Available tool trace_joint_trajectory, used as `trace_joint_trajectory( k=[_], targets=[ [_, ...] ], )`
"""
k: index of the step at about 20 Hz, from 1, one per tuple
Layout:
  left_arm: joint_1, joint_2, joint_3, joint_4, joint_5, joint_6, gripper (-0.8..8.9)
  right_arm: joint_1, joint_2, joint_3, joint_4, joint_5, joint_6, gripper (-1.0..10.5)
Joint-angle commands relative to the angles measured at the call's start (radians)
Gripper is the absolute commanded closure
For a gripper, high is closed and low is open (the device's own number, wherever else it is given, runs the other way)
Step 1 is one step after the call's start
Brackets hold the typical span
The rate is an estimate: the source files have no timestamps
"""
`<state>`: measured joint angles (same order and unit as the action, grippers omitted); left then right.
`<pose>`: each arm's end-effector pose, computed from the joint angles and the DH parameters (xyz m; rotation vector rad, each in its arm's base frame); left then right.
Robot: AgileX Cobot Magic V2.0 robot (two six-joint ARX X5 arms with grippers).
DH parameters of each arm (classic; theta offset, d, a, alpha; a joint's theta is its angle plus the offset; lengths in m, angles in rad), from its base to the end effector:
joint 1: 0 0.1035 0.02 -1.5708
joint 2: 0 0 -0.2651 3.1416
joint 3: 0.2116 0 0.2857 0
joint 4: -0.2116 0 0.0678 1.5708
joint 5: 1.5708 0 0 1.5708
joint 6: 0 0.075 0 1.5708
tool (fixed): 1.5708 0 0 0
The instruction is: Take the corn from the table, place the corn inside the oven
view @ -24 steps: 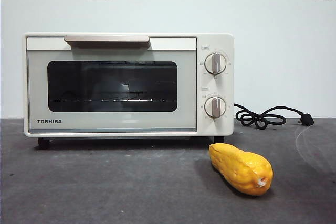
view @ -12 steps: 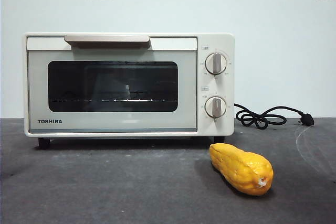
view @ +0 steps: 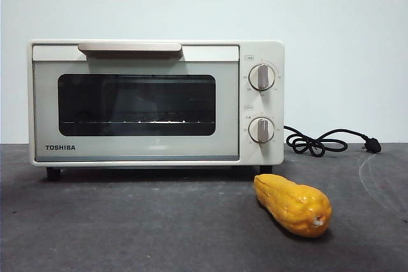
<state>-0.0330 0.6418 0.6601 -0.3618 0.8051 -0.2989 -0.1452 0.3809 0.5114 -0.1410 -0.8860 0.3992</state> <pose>0.1967 -0.0606 0.2870 -0.4118 0.4506 -0.7770 0.1650 0.0346 0.2967 0.3860 0.1571 0.7290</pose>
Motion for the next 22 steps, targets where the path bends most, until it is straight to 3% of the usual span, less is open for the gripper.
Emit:
trace_joint_trajectory(
  k=[1, 3, 6, 13, 17, 20, 22],
  targets=[
    [-0.006, 0.041, 0.064, -0.069, 0.035, 0.048, 8.19, 0.001, 0.074, 0.075, -0.006, -0.166, -0.009, 9.5],
    [-0.015, 0.076, 0.122, -0.153, 0.040, 0.107, 8.19, 0.002, 0.137, 0.138, -0.050, -0.279, -0.010, 9.5],
    [-0.033, 0.127, 0.199, -0.283, 0.040, 0.196, 8.19, 0.003, 0.219, 0.220, -0.127, -0.368, -0.016, 9.5],
    [-0.085, 0.224, 0.307, -0.496, -0.008, 0.332, 8.19, 0.058, 0.352, 0.346, -0.351, -0.336, -0.130, 9.5],
    [-0.124, 0.261, 0.315, -0.533, -0.105, 0.337, 8.19, 0.150, 0.409, 0.391, -0.532, -0.167, -0.255, 9.5],
    [-0.163, 0.297, 0.315, -0.560, -0.222, 0.337, 8.19, 0.283, 0.470, 0.410, -0.687, 0.090, -0.337, 9.5],
    [-0.188, 0.317, 0.315, -0.565, -0.253, 0.337, 8.19, 0.375, 0.515, 0.410, -0.723, 0.241, -0.344, 9.4]
  ],
)
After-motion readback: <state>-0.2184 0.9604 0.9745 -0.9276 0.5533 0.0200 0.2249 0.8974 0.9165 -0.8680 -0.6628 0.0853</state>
